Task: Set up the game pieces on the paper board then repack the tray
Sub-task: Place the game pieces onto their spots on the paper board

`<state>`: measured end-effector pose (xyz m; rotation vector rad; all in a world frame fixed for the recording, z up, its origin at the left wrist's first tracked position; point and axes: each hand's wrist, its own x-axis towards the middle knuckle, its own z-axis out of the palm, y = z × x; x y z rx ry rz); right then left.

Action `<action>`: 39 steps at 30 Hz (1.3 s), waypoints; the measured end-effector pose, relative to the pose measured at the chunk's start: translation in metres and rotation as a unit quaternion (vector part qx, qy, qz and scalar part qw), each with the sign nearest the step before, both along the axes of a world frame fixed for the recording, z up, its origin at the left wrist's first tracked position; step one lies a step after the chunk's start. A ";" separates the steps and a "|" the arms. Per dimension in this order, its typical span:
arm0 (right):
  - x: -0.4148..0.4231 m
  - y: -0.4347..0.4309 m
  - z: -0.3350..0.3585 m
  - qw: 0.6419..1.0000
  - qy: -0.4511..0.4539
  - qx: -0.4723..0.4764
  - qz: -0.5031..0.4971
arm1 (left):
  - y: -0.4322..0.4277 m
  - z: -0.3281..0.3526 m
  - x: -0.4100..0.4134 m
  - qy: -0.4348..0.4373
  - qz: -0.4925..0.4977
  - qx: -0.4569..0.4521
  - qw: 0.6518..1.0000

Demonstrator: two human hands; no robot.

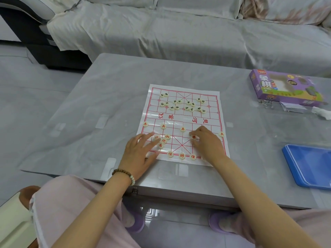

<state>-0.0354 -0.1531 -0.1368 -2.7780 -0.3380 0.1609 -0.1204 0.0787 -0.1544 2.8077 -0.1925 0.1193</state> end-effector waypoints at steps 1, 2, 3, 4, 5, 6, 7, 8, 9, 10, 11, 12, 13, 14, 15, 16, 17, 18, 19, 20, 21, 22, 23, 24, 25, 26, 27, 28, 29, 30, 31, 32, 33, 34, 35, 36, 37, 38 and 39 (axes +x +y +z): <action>0.001 0.001 0.000 1.000 -0.002 -0.010 0.001 | 0.002 -0.002 -0.003 0.008 -0.023 0.030 0.999; 0.002 0.002 0.001 1.000 -0.004 -0.017 0.000 | 0.004 -0.005 -0.005 0.014 -0.040 0.057 0.997; 0.003 0.002 0.001 1.000 -0.007 -0.023 -0.002 | 0.006 -0.007 -0.007 0.021 -0.053 0.080 0.995; 0.004 0.002 0.002 1.000 -0.010 -0.027 -0.004 | 0.008 -0.009 -0.008 0.027 -0.061 0.098 0.993; 0.004 0.002 0.002 0.999 -0.013 -0.030 -0.004 | 0.009 -0.010 -0.008 0.033 -0.067 0.111 0.991; 0.004 0.002 0.003 0.999 -0.018 -0.032 -0.005 | 0.009 -0.010 -0.006 0.038 -0.069 0.118 0.990; 0.003 0.003 0.003 0.999 -0.023 -0.031 -0.005 | 0.009 -0.010 -0.004 0.047 -0.068 0.119 0.989; 0.001 0.005 0.004 0.999 -0.029 -0.027 -0.005 | 0.008 -0.008 -0.001 0.052 -0.065 0.117 0.990; -0.002 0.008 0.005 0.999 -0.035 -0.021 -0.003 | 0.007 -0.008 0.003 0.050 -0.061 0.113 0.990; -0.005 0.013 0.007 0.999 -0.040 -0.011 0.001 | 0.005 -0.008 0.007 0.047 -0.056 0.111 0.991; -0.009 0.018 0.009 0.999 -0.044 0.009 0.006 | 0.005 -0.008 0.010 0.045 -0.053 0.110 0.991; -0.015 0.025 0.011 0.998 -0.045 0.038 0.012 | 0.005 -0.007 0.013 0.045 -0.053 0.110 0.992; -0.021 0.033 0.012 0.996 -0.046 0.070 0.023 | 0.006 -0.008 0.015 0.045 -0.053 0.106 0.992; -0.027 0.041 0.013 0.994 -0.051 0.094 0.037 | 0.007 -0.009 0.016 0.043 -0.052 0.096 0.993; -0.032 0.049 0.012 0.991 -0.058 0.107 0.053 | 0.009 -0.012 0.016 0.037 -0.048 0.082 0.995; -0.036 0.057 0.011 0.990 -0.065 0.109 0.069 | 0.012 -0.014 0.015 0.029 -0.040 0.069 0.996; -0.038 0.064 0.009 0.989 -0.072 0.103 0.080 | 0.017 -0.017 0.012 0.024 -0.030 0.054 0.998; -0.041 0.070 0.008 0.989 -0.077 0.093 0.089 | 0.022 -0.020 0.009 0.023 -0.019 0.041 0.999; -0.043 0.076 0.005 0.989 -0.080 0.081 0.094 | 0.026 -0.022 0.006 0.025 -0.008 0.030 0.999; -0.044 0.080 0.003 0.990 -0.080 0.066 0.099 | 0.030 -0.023 0.004 0.028 0.002 0.018 0.999; -0.046 0.082 0.000 0.990 -0.079 0.048 0.102 | 0.033 -0.024 0.002 0.030 0.010 0.006 0.999; -0.047 0.084 -0.002 0.991 -0.078 0.030 0.106 | 0.035 -0.024 0.001 0.031 0.015 -0.002 0.999; -0.048 0.085 -0.005 0.991 -0.081 0.015 0.108 | 0.036 -0.024 0.000 0.031 0.017 -0.006 0.999; -0.049 0.085 -0.007 0.990 -0.085 0.005 0.109 | 0.035 -0.023 0.000 0.030 0.016 -0.005 0.999; -0.049 0.084 -0.008 0.990 -0.087 0.003 0.109 | 0.035 -0.023 0.000 0.029 0.016 0.000 0.999; -0.050 0.083 -0.008 0.990 -0.086 0.006 0.109 | 0.034 -0.024 0.000 0.027 0.017 0.005 0.999; -0.050 0.081 -0.008 0.991 -0.079 0.011 0.112 | 0.034 -0.024 0.000 0.025 0.019 0.008 0.999; -0.050 0.079 -0.007 0.991 -0.071 0.015 0.115 | 0.034 -0.024 0.000 0.024 0.021 0.008 0.999; -0.049 0.078 -0.006 0.991 -0.062 0.019 0.116 | 0.034 -0.023 -0.001 0.022 0.023 0.007 0.999; -0.048 0.077 -0.006 0.991 -0.055 0.022 0.116 | 0.034 -0.023 -0.001 0.020 0.023 0.006 1.000; -0.048 0.076 -0.006 0.992 -0.051 0.026 0.114 | 0.034 -0.023 -0.001 0.018 0.022 0.005 1.000; -0.047 0.076 -0.006 0.992 -0.052 0.027 0.109 | 0.034 -0.023 -0.001 0.016 0.022 0.004 1.000; -0.047 0.076 -0.006 0.993 -0.057 0.025 0.102 | 0.034 -0.023 -0.001 0.015 0.022 0.002 1.000; -0.047 0.076 -0.006 0.993 -0.063 0.023 0.096 | 0.034 -0.023 -0.001 0.015 0.021 0.000 1.000; -0.047 0.076 -0.006 0.993 -0.068 0.023 0.091 | 0.034 -0.023 -0.001 0.016 0.022 -0.003 1.000; -0.047 0.076 -0.007 0.993 -0.070 0.024 0.087 | 0.034 -0.023 -0.001 0.016 0.023 -0.006 1.000; -0.047 0.075 -0.007 0.994 -0.068 0.027 0.086 | 0.034 -0.022 -0.001 0.016 0.024 -0.008 1.000; -0.047 0.074 -0.007 0.994 -0.064 0.029 0.085 | 0.033 -0.022 -0.001 0.016 0.023 -0.008 1.000; -0.047 0.073 -0.008 0.994 -0.058 0.031 0.084 | 0.033 -0.022 -0.001 0.015 0.022 -0.006 1.000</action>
